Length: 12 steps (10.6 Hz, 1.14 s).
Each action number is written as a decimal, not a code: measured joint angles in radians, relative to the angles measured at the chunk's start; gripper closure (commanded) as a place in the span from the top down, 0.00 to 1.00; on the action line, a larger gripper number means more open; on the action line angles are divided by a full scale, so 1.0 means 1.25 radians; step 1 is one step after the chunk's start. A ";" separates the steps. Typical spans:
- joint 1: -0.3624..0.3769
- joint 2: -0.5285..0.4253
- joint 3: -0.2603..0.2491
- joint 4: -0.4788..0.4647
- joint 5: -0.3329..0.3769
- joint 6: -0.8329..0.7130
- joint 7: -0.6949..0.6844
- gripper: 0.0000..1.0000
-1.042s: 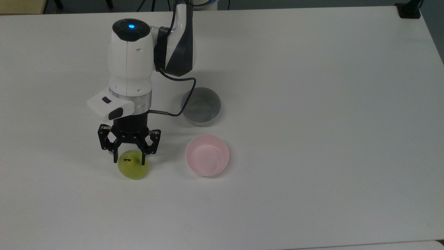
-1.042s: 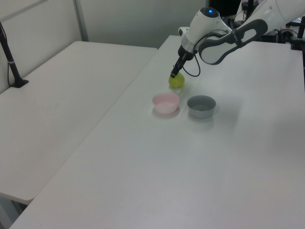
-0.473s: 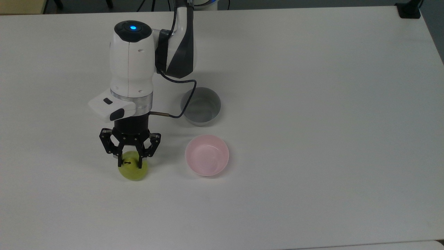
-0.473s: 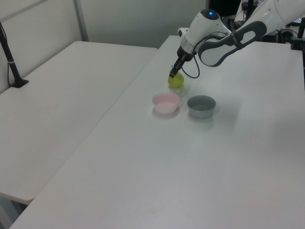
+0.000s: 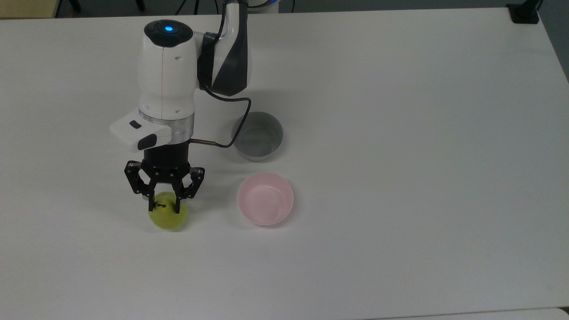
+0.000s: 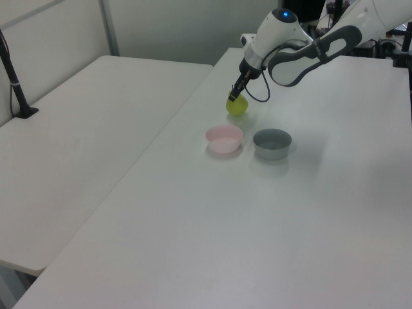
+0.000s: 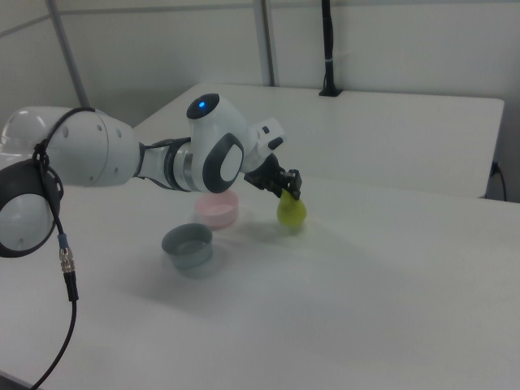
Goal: Place the pear in the bowl
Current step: 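Lift the pear and carry it over the pink bowl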
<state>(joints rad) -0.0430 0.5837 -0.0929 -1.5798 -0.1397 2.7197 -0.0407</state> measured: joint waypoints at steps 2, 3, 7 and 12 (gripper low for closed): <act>0.000 -0.033 0.004 0.001 0.000 -0.052 0.000 0.00; 0.001 -0.055 0.010 0.003 0.000 -0.088 0.000 0.00; 0.017 -0.129 0.098 0.003 0.000 -0.190 0.056 0.00; 0.074 -0.127 0.119 -0.004 0.000 -0.190 0.163 0.00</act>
<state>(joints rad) 0.0497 0.4250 0.0554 -1.5850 -0.1399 2.4824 0.1629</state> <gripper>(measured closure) 0.542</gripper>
